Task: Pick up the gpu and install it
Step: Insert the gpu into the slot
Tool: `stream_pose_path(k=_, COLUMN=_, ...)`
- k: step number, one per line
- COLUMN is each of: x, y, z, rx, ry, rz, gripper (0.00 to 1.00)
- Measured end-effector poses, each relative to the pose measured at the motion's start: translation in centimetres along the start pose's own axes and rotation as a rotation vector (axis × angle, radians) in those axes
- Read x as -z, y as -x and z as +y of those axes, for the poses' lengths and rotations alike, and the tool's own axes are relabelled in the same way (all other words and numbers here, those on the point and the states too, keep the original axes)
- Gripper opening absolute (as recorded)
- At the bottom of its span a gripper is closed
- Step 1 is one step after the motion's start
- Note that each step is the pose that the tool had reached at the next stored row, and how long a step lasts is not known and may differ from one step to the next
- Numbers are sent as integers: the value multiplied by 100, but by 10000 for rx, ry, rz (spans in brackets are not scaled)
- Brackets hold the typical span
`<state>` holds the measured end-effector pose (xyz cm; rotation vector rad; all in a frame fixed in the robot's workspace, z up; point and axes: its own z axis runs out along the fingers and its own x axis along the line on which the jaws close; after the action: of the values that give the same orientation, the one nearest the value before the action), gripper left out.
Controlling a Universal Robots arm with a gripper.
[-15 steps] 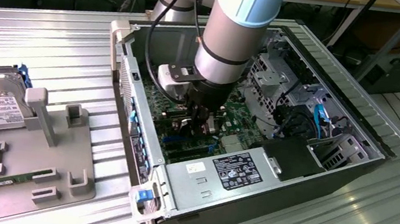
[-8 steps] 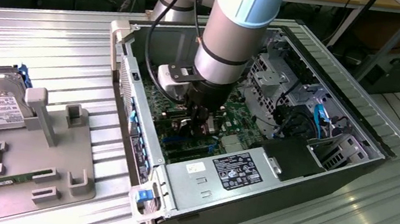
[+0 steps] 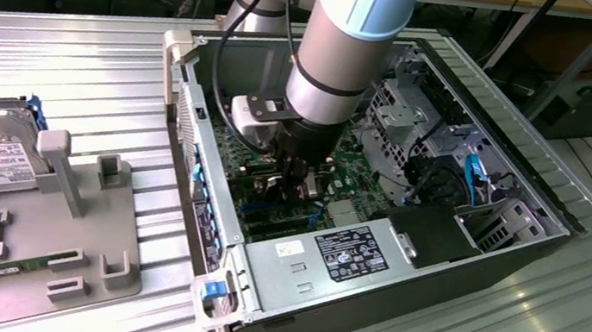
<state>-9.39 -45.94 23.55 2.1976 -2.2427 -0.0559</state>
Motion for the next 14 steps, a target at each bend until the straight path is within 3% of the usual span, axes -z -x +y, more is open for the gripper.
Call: stream_pose_path(k=14, x=9, y=9, z=6, rx=3, ry=-2, rz=2, gripper=28)
